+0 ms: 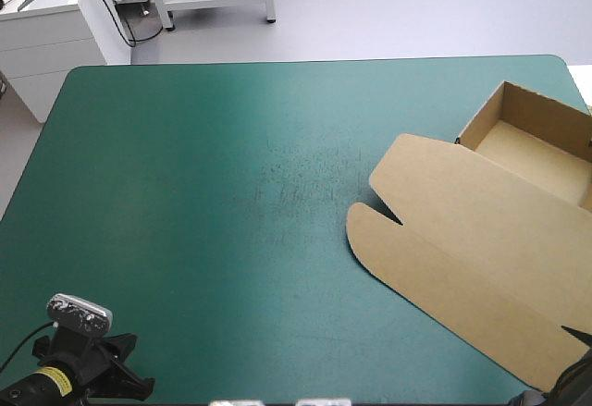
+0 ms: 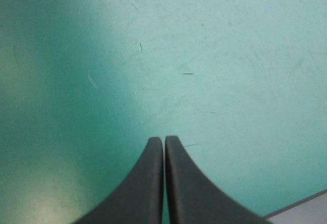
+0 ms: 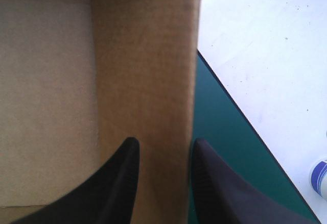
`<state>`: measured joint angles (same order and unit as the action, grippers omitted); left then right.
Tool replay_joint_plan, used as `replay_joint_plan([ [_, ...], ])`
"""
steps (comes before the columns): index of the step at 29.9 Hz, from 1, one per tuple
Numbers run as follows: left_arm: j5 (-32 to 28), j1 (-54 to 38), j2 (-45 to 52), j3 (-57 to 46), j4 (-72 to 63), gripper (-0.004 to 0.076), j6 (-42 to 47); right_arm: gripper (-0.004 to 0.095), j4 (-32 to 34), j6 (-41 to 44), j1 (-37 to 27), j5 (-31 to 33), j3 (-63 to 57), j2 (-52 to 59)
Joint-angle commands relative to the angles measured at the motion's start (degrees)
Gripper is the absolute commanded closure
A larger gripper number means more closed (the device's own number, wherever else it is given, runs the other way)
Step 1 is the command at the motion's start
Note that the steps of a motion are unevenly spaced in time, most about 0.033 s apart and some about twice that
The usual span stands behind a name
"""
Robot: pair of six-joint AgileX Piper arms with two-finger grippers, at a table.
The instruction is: Fold the box
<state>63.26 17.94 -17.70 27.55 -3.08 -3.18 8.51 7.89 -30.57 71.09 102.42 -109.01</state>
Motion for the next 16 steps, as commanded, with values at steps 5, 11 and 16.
replay_joint_plan([
  [5,-3.04,0.28,-0.58,1.37,-0.79,0.0732,0.46,0.054,1.08,-3.71,-0.45,0.64,0.24,7.36],
  [11,-3.04,0.28,-0.58,1.37,-0.79,0.0732,0.21,0.065,-4.34,-6.08,-0.45,0.64,-7.16,17.17],
  [16,-3.04,0.28,-0.58,1.37,-0.79,0.0732,0.21,0.0925,-12.05,-11.54,0.83,0.64,-16.82,29.07],
])
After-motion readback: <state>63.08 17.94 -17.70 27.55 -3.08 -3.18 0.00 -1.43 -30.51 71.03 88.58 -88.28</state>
